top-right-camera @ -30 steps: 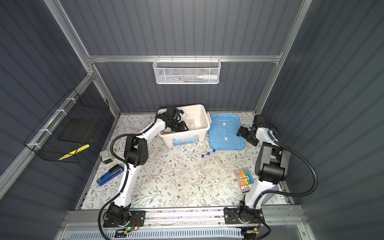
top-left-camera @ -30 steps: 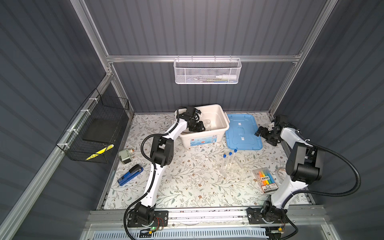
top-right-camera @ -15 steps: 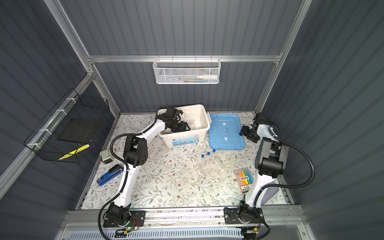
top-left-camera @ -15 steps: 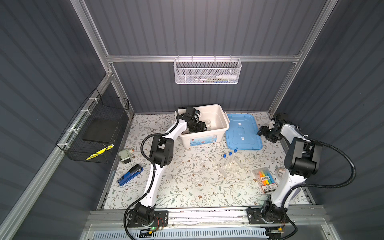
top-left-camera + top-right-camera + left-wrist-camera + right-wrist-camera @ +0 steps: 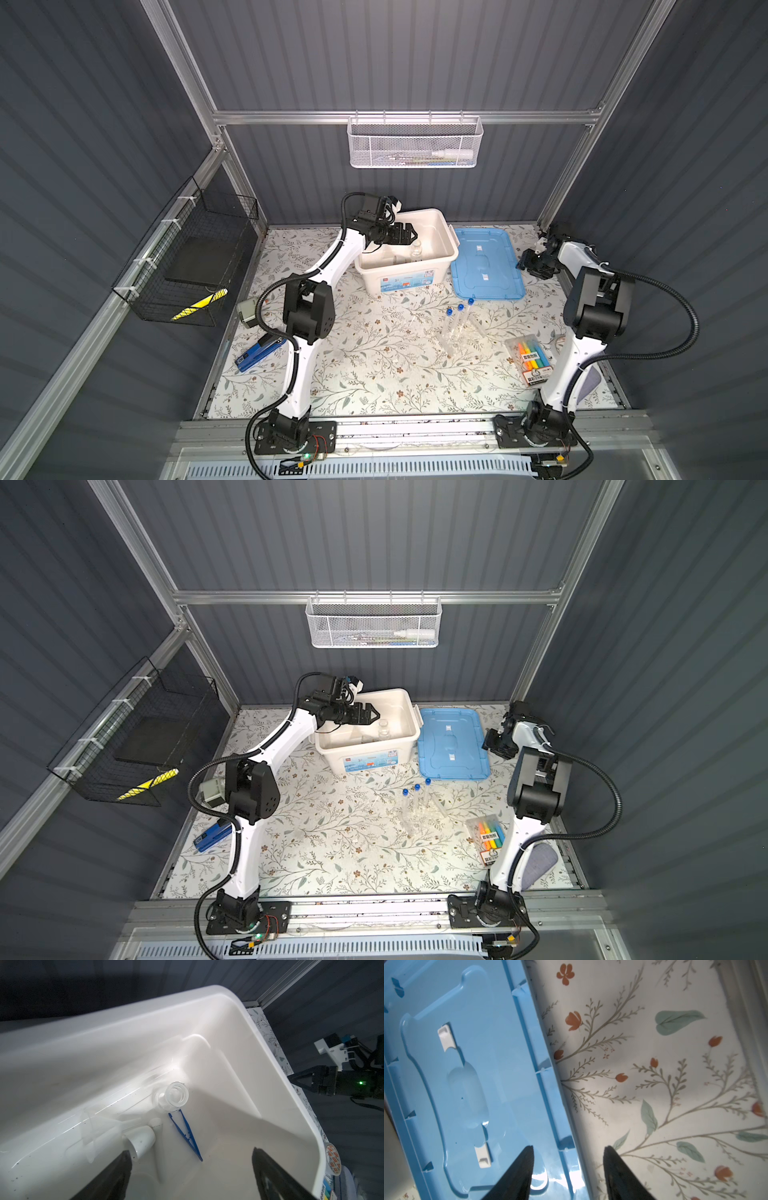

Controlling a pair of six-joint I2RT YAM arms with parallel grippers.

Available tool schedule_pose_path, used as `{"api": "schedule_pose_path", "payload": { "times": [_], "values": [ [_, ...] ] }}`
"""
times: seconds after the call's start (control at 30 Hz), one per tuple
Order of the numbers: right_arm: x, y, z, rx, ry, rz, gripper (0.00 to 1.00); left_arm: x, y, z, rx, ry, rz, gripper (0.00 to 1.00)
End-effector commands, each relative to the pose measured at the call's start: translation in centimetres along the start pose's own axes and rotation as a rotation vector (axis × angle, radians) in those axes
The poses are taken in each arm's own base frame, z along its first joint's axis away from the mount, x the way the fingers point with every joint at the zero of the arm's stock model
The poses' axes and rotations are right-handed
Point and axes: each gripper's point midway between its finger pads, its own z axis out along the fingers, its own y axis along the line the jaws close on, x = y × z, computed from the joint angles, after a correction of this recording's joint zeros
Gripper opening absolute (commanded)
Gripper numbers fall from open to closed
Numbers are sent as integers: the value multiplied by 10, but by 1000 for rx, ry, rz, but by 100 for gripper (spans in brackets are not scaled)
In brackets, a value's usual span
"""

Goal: Organize the chemistry lab equipment
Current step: 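Grasp and lift the blue lid edge with the right gripper while the left rises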

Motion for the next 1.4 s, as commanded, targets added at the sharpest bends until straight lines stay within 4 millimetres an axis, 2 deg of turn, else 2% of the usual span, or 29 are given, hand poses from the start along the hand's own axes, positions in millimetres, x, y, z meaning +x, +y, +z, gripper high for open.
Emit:
{"api": "schedule_pose_path", "payload": {
  "times": [0.0, 0.27, 0.43, 0.67, 0.8, 0.87, 1.0, 1.13, 1.37],
  "values": [
    [2, -2, 4, 39, 43, -28, 50, -13, -3, -22, -35, -54, 24, 94],
    [-1, 2, 14, 60, 73, -82, 44, -23, -16, -46, -24, -105, 21, 95],
    [6, 3, 26, 89, 123, -136, 41, -24, -18, -55, -27, -123, 13, 99],
    [11, 4, 39, 88, 166, -124, 31, -23, -18, -63, -39, -143, 6, 100],
    [11, 4, 39, 88, 159, -131, 27, -22, -17, -65, -46, -144, 9, 100],
    [12, 5, 39, 82, 164, -138, 22, -21, -17, -66, -49, -143, 10, 100],
    [14, 4, 35, 80, 155, -144, 8, -20, -16, -65, -51, -139, 10, 100],
    [17, 7, 23, 46, 118, -147, 0, -21, -16, -63, -47, -139, 16, 100],
    [14, 1, -16, -3, 16, -64, 0, -26, -22, -57, -9, -140, 24, 100]
  ]
}}
